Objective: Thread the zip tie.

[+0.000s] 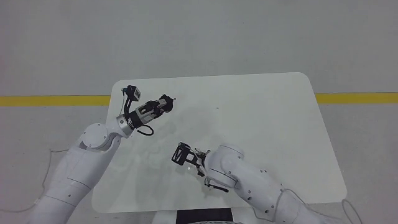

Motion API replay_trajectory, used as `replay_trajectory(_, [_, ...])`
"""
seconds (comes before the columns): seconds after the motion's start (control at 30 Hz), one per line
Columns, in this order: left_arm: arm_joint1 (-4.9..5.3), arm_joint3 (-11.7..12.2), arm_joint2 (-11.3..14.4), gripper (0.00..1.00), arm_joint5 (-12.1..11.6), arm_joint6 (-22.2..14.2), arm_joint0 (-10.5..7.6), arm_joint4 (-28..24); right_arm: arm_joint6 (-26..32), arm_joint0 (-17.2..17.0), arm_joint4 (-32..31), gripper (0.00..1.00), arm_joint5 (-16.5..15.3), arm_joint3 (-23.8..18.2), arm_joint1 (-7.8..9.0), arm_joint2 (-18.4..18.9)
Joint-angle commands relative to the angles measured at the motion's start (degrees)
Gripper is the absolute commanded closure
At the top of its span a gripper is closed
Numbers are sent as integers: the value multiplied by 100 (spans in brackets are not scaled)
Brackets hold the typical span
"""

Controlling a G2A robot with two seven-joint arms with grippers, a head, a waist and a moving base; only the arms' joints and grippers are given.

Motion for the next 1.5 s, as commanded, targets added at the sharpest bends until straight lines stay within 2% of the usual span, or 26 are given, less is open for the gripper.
replay_trajectory(0.0, [0, 0, 0, 100, 0, 0, 0, 0, -51, 56, 10, 82, 24, 125, -24, -39])
replay_trajectory(0.13, [0, 0, 0, 100, 0, 0, 0, 0, -137, 164, 83, 86, 46, 417, -74, -112])
replay_trajectory(0.3, [0, 0, 0, 100, 0, 0, 0, 0, -225, 288, 178, 85, 82, 728, -135, -184])
replay_trajectory(0.57, [0, 0, 0, 100, 0, 0, 0, 0, -259, 362, 149, 85, 172, 966, -189, -267])
replay_trajectory(1.03, [0, 0, 0, 100, 0, 0, 0, 0, -256, 414, 77, 88, 254, 1057, -245, -311])
replay_trajectory(1.2, [0, 0, 0, 100, 0, 0, 0, 0, -228, 396, 42, 93, 260, 1061, -244, -289])
replay_trajectory(1.47, [0, 0, 0, 100, 0, 0, 0, 0, -220, 399, 61, 92, 238, 1115, -259, -266])
